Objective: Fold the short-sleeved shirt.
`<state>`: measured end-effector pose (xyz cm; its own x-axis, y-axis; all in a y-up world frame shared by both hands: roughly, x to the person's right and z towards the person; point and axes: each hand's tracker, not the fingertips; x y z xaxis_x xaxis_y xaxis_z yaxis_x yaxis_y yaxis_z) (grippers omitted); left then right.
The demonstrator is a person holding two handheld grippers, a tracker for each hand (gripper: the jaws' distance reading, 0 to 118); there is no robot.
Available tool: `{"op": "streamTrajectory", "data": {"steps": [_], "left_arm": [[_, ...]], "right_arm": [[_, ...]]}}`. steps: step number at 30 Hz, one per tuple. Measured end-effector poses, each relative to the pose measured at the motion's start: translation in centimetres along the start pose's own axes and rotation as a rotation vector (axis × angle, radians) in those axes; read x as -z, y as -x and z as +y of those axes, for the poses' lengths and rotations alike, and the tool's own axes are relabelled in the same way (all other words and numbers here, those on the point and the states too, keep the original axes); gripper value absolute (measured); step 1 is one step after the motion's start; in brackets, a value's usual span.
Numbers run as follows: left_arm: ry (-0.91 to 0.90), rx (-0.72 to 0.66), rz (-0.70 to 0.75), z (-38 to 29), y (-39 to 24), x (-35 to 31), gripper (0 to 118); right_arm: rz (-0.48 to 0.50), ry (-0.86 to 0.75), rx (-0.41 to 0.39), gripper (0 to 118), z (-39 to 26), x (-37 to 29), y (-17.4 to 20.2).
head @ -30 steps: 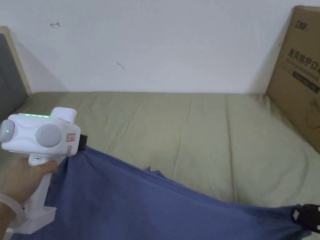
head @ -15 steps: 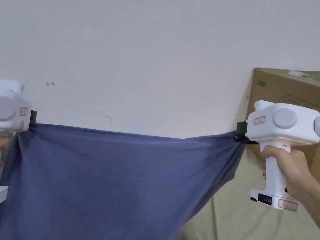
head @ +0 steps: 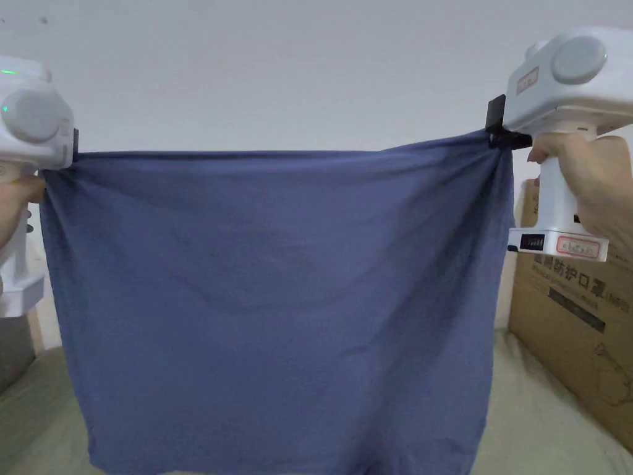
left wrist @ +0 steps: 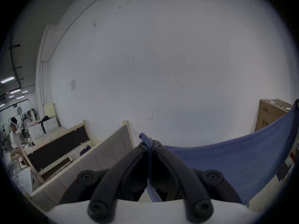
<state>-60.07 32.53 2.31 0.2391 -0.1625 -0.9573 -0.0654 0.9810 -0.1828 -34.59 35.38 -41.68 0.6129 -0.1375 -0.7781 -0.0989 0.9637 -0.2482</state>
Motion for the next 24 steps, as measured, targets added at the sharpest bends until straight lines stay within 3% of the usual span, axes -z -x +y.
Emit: {"op": "streamTrajectory", "data": {"steps": [4,9,14,22,24], "left_arm": [[-0.043,0.021,0.048,0.8,-0.7,0.4,3],[-0.031,0.036,0.043,-3.1,-1.8,2.9,3],[0.096,0.125,0.043,-13.1,-5.0,6.7,3],[0.463,0.176,-0.026,-34.1,-10.1,13.2,3],[0.522,0.208,-0.044,-37.9,-11.2,12.1,3]], "right_arm": [[-0.014,-0.051,-0.101,4,0.6,-1.6,0.2],[0.001,0.007,-0.058,4,-2.6,-0.1,-1.4],[-0.026,0.181,-0.096,4,-11.0,5.4,-2.0],[-0.080,0.525,-0.086,4,-30.0,15.5,-4.1],[-0.081,0.600,-0.073,4,-34.0,16.6,-4.6]]}}
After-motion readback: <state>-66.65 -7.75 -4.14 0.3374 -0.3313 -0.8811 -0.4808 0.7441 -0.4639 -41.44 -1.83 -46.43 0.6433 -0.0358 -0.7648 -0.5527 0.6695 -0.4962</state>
